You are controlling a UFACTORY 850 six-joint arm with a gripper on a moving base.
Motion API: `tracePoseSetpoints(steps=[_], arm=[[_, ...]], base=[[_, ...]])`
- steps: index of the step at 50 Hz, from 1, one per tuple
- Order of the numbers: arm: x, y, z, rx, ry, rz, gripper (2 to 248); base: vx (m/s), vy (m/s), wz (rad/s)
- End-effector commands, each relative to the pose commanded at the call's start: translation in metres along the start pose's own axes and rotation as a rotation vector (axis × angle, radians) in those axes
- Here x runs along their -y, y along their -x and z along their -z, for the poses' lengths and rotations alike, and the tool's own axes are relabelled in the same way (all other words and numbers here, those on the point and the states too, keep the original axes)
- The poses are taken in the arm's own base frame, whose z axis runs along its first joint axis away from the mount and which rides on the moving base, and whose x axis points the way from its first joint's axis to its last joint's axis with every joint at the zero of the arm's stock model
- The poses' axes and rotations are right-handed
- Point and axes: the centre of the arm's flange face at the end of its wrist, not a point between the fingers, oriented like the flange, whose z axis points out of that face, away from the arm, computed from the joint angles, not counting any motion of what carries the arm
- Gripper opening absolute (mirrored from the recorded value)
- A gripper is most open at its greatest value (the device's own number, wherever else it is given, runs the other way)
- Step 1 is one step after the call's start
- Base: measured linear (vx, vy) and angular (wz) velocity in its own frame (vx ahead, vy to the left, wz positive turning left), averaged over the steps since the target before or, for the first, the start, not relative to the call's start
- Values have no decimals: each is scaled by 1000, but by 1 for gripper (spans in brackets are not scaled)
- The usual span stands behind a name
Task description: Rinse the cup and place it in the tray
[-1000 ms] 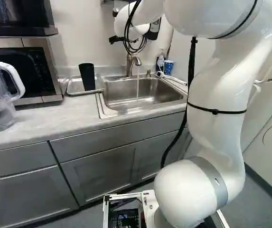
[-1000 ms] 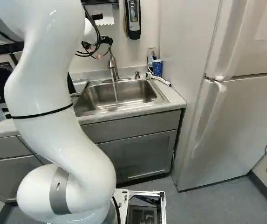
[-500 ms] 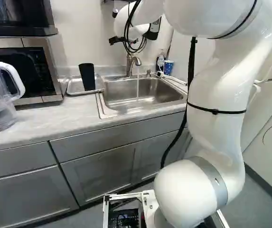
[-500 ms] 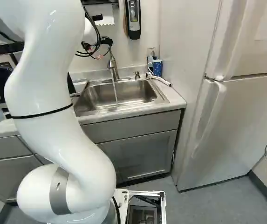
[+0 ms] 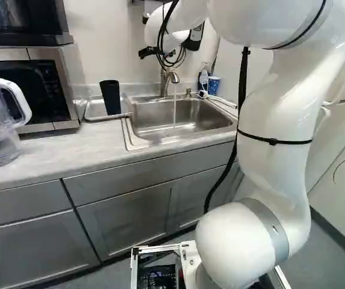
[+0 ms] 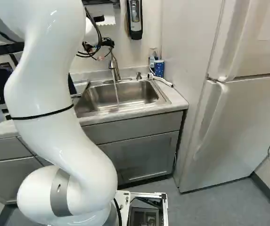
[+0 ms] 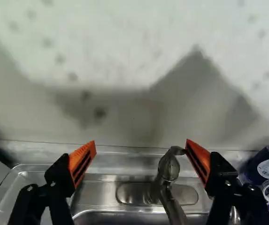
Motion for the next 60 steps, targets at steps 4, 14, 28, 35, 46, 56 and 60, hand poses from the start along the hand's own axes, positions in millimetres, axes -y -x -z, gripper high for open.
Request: tracePoseSetpoints(steps=[4, 14, 28, 35, 46, 56, 60], arm=[[0, 0, 0, 0, 0, 0, 247], [0, 0, 0, 0, 0, 0, 247], [4, -4, -1, -34, -5, 2, 247], [11, -5, -3, -36, -16, 6, 247], [12, -5, -3, -36, -17, 6, 247], [12, -5, -3, -36, -17, 6, 247], [12, -5, -3, -36, -17, 6, 247]], base=[[0, 0, 0], [0, 0, 0], [0, 0, 0], [0, 0, 0], [0, 0, 0], [0, 0, 0], [0, 0, 0]])
